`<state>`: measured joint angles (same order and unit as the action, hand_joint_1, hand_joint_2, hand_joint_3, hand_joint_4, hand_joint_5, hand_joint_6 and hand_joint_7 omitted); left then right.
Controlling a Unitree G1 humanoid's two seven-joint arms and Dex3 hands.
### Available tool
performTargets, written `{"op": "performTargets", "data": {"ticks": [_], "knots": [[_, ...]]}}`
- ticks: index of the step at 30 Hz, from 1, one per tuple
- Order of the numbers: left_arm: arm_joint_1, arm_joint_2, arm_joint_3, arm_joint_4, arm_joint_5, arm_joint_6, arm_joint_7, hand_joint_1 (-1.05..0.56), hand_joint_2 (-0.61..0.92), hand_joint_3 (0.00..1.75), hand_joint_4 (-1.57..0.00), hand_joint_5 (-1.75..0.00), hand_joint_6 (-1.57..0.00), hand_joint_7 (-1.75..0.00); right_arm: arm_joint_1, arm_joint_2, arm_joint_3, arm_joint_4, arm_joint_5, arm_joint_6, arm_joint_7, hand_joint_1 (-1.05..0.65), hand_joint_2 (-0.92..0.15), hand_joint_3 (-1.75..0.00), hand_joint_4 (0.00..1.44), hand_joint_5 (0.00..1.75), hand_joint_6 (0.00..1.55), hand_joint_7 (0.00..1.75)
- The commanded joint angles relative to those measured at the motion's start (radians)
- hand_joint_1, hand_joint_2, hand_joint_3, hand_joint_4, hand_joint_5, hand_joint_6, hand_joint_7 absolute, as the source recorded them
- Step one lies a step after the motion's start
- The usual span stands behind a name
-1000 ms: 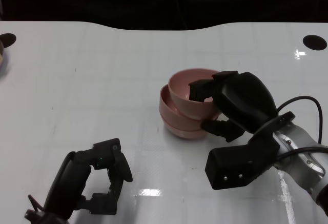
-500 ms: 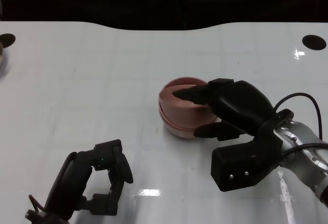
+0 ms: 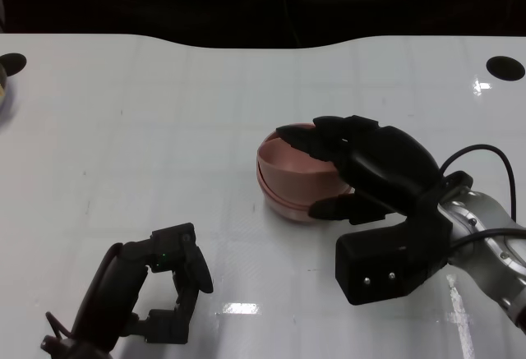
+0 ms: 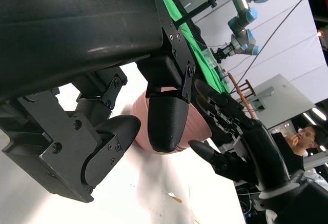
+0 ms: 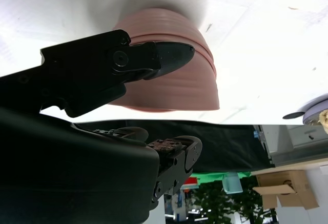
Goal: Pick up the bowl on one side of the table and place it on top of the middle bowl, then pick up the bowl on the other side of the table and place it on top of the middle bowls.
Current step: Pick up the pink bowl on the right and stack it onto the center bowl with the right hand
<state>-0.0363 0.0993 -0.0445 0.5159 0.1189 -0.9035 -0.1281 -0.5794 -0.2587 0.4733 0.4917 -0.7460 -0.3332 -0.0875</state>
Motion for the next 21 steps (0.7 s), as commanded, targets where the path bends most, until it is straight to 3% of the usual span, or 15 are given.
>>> {"op": "performTargets", "data": {"ticks": [1,13,21], "knots": [[-0.008,0.013,0.001,0.017,-0.002,-0.005,0.007,0.02,0.31,1.49,-0.93,-1.67,-0.86,-1.50,0.025,-0.026,-0.023,-0.046,-0.004,0.025,-0.017,-0.83,-0.92,-0.29,0.11,0.02,0.13,0.00],[-0.010,0.013,0.002,0.022,-0.002,-0.008,0.009,0.01,0.31,1.49,-0.93,-1.67,-0.85,-1.51,0.074,-0.032,-0.047,-0.130,-0.005,0.059,-0.036,-0.84,-0.92,-0.28,0.07,0.00,0.09,0.00],[-0.011,0.014,0.002,0.021,0.004,-0.007,0.013,0.01,0.31,1.49,-0.92,-1.69,-0.83,-1.54,0.220,-0.057,-0.115,-0.300,0.033,0.036,-0.051,-0.81,-0.92,-0.29,0.04,0.01,0.08,0.00]]}}
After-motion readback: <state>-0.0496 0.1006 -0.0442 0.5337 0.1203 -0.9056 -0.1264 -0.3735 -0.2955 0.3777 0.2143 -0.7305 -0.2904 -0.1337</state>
